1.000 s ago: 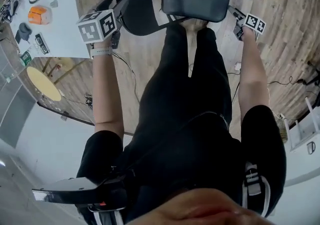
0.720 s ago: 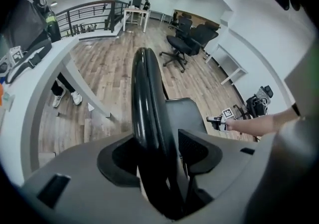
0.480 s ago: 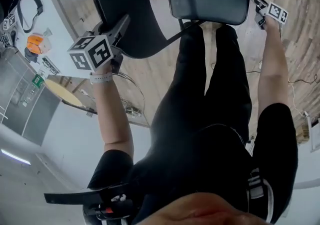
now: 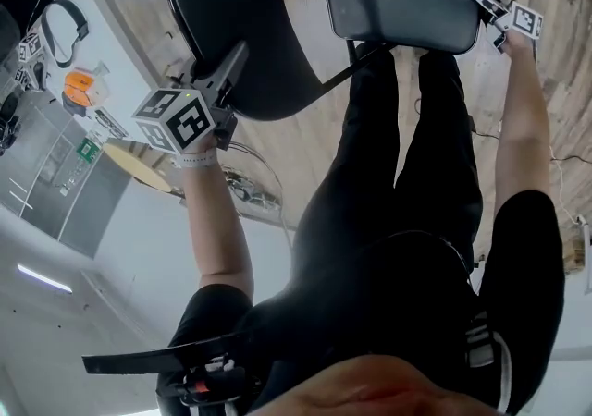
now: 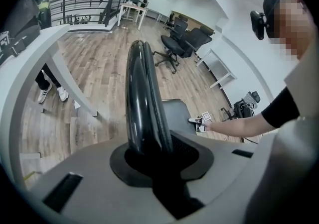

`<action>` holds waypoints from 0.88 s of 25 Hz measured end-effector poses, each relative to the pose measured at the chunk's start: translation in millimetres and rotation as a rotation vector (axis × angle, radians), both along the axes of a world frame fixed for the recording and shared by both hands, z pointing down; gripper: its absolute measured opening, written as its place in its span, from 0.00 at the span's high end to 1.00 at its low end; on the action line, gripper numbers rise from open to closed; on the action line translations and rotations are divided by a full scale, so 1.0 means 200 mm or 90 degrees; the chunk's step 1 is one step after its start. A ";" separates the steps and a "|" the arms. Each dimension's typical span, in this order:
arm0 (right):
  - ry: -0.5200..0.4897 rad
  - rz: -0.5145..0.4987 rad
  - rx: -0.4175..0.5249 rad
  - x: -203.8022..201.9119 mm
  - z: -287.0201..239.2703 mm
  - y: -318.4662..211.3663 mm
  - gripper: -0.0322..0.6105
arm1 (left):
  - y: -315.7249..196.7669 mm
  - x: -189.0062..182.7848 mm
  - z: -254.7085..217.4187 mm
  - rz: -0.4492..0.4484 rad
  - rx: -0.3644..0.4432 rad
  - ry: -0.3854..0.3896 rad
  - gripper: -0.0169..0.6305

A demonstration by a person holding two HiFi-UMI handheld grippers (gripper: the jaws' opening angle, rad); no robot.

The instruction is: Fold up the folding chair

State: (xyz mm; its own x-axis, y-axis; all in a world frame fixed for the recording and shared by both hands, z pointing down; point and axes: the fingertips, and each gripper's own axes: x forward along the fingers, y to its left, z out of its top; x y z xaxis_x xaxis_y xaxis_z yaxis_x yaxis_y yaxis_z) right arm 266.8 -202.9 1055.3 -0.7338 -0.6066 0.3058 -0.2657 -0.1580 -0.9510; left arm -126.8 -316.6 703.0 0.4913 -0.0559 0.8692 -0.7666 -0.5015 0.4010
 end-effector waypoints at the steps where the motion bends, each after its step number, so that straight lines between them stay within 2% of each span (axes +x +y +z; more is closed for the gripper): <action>1: -0.011 -0.005 -0.001 -0.01 -0.01 -0.01 0.45 | 0.00 0.00 0.00 0.001 0.004 0.002 0.85; 4: -0.029 -0.016 -0.004 -0.04 -0.01 0.00 0.48 | 0.00 -0.01 0.00 -0.007 0.013 0.009 0.85; 7: -0.012 -0.028 -0.004 -0.02 0.02 0.03 0.50 | 0.02 -0.02 -0.02 -0.016 0.008 0.020 0.87; 10: -0.027 -0.027 -0.022 -0.02 -0.02 0.06 0.52 | 0.03 0.01 -0.06 -0.004 0.013 0.025 0.87; 13: -0.058 -0.042 0.025 -0.09 -0.14 -0.01 0.53 | 0.03 0.01 -0.12 0.001 0.020 0.012 0.87; 16: -0.079 -0.038 0.009 -0.15 -0.26 -0.02 0.55 | 0.04 0.03 -0.19 -0.008 0.020 -0.003 0.88; 22: -0.134 -0.071 0.080 -0.31 -0.62 -0.09 0.60 | 0.02 -0.01 -0.34 -0.039 0.034 -0.021 0.89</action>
